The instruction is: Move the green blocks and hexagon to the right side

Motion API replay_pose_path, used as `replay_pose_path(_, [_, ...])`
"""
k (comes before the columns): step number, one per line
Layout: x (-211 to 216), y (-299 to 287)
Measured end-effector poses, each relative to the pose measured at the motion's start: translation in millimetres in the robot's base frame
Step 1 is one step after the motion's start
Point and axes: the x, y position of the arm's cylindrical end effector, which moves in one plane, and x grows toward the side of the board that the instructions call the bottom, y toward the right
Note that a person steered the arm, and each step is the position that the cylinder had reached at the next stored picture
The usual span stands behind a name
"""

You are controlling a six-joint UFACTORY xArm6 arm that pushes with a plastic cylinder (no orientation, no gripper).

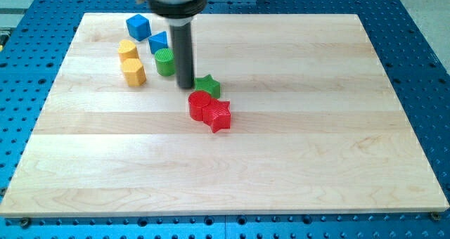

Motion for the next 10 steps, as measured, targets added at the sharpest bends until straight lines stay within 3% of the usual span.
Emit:
replay_pose_path(1, [45, 39])
replay_pose_path(2, [2, 83])
replay_pose_path(3, [34, 56])
replay_pose_path(5, [-38, 74])
replay_pose_path(6, [-60, 140])
replay_pose_path(7, [-35, 90])
replay_pose_path(9, [23, -100])
replay_pose_path(10, [-12, -125])
